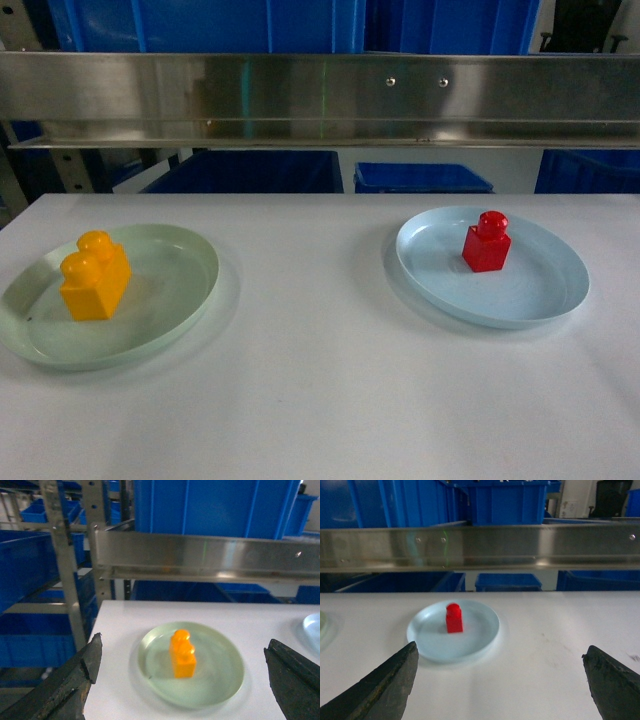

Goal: Sort and place red and yellow blocks in left bins

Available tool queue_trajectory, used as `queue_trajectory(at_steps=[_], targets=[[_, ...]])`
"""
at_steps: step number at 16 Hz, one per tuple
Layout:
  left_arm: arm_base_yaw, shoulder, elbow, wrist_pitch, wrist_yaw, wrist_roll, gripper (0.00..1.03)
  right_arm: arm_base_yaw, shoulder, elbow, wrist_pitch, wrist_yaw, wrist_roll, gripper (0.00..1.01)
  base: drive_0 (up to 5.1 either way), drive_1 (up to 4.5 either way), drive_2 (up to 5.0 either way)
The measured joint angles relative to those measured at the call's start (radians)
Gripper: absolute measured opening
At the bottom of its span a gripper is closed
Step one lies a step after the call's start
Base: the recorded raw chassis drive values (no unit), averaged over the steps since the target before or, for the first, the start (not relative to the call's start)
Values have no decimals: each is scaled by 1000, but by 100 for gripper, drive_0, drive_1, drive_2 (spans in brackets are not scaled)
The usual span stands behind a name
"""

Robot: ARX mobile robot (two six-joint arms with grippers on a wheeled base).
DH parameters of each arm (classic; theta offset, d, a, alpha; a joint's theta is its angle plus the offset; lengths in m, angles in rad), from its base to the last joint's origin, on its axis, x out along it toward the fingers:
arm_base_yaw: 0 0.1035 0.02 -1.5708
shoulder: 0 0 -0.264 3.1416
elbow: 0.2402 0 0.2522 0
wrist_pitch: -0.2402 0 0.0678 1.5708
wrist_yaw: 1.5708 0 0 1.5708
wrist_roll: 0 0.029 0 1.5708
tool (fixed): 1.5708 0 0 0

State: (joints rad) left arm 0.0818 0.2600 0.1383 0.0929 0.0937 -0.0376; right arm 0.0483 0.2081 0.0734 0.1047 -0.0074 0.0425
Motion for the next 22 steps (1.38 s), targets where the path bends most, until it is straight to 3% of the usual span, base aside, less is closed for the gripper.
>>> queue_trajectory(at_steps=[1,2,3,5,6,7,9,12,13,15,16,20,22], targets=[[-18,185,120,85,13,-22,98,10,224,118,123,-34,21,98,0,0,0],[-48,375,237,218,-8,-14,98,11,449,273,206,-77,40,98,0,0,0],[-61,570,360,258,-15,17,98,27,668,428,187,-117,44,98,0,0,0],[-77,919,541,151,47,38,98,53,1060,609,172,-136,43,98,0,0,0],[-79,1072,593,97,67,16,98,56,1204,642,172,-148,45,98,0,0,0],[-89,1172,596,141,31,6,98,55,1284,643,163,-172,51,98,0,0,0],[-97,1211,587,138,19,-40,98,53,1322,630,157,-177,63,98,0,0,0],[-99,1162,607,162,19,-61,98,49,1288,638,173,-181,63,98,0,0,0],[-99,1165,606,152,19,-61,98,50,1298,639,146,-202,63,98,0,0,0],[-99,1175,606,151,19,-63,98,65,1418,693,135,-222,55,98,0,0,0],[-99,1175,606,152,19,-64,98,79,1498,745,132,-223,43,98,0,0,0],[-99,1175,606,152,19,-64,98,123,1718,1013,19,-229,-67,98,0,0,0],[-99,1175,606,152,19,-64,98,114,1789,1135,-38,-224,-87,98,0,0,0]])
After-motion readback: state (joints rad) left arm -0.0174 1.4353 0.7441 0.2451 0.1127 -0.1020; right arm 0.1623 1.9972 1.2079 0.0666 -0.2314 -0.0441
